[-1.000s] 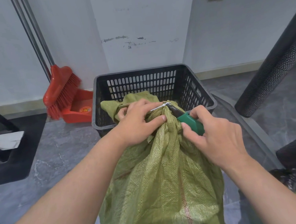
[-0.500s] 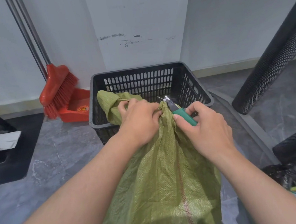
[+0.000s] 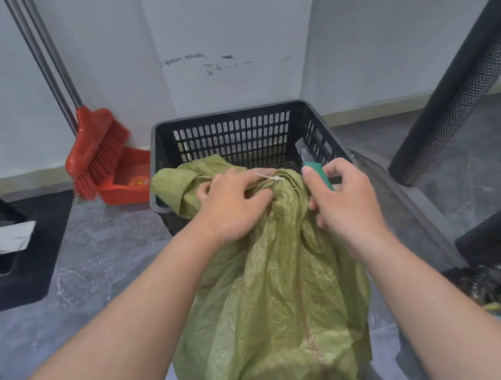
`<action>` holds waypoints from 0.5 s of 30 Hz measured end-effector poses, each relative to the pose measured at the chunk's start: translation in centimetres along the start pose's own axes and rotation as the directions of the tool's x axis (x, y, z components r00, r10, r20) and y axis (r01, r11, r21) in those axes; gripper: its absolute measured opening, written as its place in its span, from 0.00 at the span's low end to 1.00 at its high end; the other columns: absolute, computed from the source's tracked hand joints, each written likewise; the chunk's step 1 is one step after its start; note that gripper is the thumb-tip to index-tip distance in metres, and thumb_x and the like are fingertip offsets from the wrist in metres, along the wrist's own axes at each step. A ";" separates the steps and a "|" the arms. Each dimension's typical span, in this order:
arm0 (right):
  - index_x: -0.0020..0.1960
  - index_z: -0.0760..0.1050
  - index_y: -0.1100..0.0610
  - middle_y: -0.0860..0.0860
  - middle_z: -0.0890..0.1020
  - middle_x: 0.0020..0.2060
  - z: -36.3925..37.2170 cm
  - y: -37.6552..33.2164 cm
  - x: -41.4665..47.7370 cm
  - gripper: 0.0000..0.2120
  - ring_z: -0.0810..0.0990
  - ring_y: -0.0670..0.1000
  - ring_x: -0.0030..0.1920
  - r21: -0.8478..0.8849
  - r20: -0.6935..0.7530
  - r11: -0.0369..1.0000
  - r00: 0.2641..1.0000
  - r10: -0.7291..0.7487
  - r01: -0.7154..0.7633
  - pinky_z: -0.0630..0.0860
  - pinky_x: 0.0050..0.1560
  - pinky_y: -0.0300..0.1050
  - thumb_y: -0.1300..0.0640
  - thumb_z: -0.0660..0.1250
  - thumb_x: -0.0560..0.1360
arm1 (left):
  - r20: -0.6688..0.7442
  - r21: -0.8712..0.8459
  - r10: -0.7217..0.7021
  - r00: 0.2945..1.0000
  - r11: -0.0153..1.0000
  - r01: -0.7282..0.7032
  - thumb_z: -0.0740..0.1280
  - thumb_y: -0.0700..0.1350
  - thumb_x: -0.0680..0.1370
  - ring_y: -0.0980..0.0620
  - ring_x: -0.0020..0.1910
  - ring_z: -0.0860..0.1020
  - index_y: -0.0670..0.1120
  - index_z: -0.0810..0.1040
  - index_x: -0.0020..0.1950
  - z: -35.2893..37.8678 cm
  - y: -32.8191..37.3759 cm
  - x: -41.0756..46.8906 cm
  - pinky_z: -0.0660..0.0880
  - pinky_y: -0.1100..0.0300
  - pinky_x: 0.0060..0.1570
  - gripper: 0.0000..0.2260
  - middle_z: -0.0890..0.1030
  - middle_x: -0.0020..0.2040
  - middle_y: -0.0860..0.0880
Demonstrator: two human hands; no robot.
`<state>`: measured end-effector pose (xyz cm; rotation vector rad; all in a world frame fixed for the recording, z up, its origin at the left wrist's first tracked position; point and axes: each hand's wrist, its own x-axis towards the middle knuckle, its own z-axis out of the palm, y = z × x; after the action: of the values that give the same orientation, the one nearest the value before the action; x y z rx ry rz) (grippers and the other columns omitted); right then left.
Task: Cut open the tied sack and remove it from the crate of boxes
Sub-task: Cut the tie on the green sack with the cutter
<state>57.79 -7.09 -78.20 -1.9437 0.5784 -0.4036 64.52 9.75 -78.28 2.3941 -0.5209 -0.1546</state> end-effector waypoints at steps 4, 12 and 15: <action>0.48 0.73 0.58 0.52 0.82 0.27 0.3 0.2 -0.3 0.18 0.73 0.52 0.21 0.154 0.022 0.986 0.998 0.060 -0.063 0.69 0.27 0.44 0.42 0.69 0.77 | -0.126 -0.126 0.073 0.989 0.988 -0.089 0.66 0.60 0.80 0.54 0.62 0.75 0.65 0.83 0.61 1.5 -0.3 -0.3 0.65 0.39 0.71 0.12 0.76 0.53 0.60; 0.52 0.77 0.61 0.54 0.81 0.33 0.0 -0.8 -0.9 0.09 0.74 0.48 0.24 0.366 0.150 0.909 0.976 0.156 -0.201 0.68 0.23 0.39 0.62 0.72 0.73 | -0.423 0.143 0.368 0.828 0.929 -0.340 0.74 0.44 0.78 0.49 0.50 0.79 0.43 0.87 0.48 0.9 -0.7 -0.3 0.80 0.53 0.52 0.05 0.78 0.55 0.46; 0.49 0.81 0.61 0.53 0.78 0.34 -0.5 -0.9 -0.4 0.05 0.77 0.47 0.28 0.439 0.138 0.873 0.976 0.169 -0.213 0.70 0.25 0.39 0.60 0.70 0.77 | -0.496 0.167 0.358 0.791 0.933 -0.318 0.73 0.41 0.79 0.52 0.47 0.78 0.39 0.85 0.47 -0.8 -0.4 -0.1 0.74 0.66 0.50 0.05 0.77 0.51 0.48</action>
<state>57.36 -6.93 -77.15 -1.4338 0.5521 -0.2860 64.74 10.59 -77.95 2.2328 -0.6861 0.6705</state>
